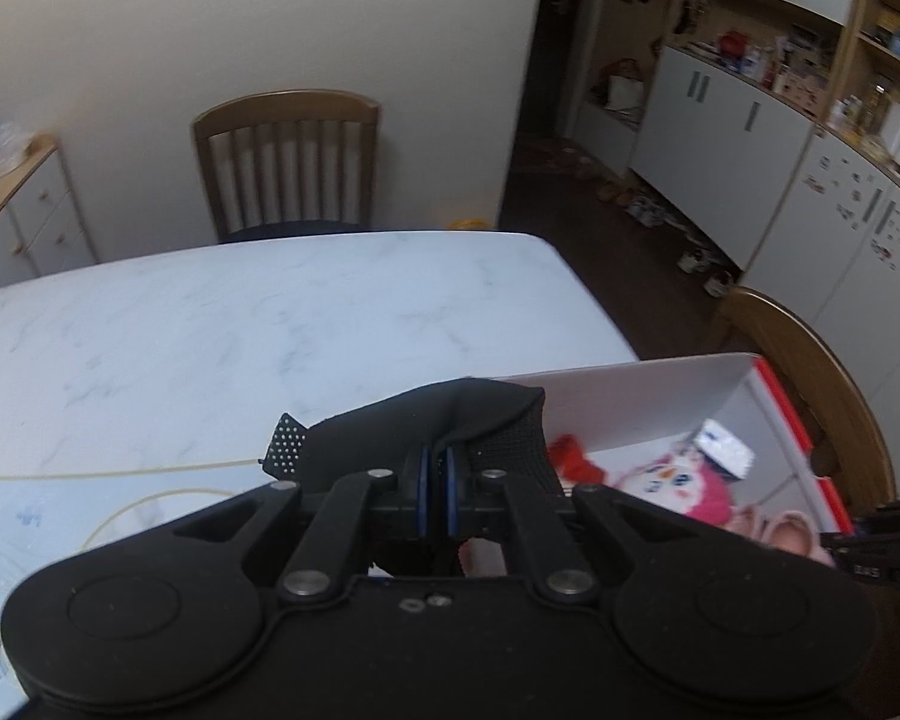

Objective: Organize objects
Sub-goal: 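Carry the black glove with the left gripper over the box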

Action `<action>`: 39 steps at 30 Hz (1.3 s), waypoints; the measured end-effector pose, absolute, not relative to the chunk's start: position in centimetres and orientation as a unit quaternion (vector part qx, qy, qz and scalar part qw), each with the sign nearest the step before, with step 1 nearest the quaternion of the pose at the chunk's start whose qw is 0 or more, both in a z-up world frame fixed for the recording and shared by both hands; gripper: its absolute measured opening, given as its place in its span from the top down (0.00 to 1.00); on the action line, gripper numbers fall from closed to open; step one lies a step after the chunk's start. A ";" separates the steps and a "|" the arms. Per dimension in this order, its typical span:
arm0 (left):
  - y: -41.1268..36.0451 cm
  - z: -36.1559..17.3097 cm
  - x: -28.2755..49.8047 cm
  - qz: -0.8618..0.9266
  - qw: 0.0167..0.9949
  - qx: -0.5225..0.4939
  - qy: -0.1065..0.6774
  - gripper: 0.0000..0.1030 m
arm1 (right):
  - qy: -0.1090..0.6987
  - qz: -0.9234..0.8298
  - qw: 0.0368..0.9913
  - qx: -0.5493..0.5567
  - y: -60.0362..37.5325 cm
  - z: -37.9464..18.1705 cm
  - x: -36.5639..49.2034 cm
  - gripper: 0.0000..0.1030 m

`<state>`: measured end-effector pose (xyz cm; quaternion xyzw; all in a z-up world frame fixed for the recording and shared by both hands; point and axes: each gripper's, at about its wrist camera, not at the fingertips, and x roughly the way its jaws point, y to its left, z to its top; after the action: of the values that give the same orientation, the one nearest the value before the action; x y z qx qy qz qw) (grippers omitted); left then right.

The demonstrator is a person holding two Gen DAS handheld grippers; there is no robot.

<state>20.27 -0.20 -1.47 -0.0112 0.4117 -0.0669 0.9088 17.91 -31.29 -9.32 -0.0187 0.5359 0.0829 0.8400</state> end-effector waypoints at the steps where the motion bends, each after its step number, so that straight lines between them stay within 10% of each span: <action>1: -0.9 -1.5 20.3 -0.074 0.908 -0.008 0.411 0.97 | 0.536 0.083 0.840 -0.018 -31.3 -9.3 17.9 0.90; 39: -11.6 -10.1 25.1 -0.120 0.859 0.073 0.493 0.96 | 0.532 0.099 0.841 -0.005 -31.9 -9.4 17.8 0.90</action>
<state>25.08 -11.63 -10.09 0.0731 0.4927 -0.1199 0.8588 17.80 -31.87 -9.43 -0.0046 0.5323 0.0987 0.8408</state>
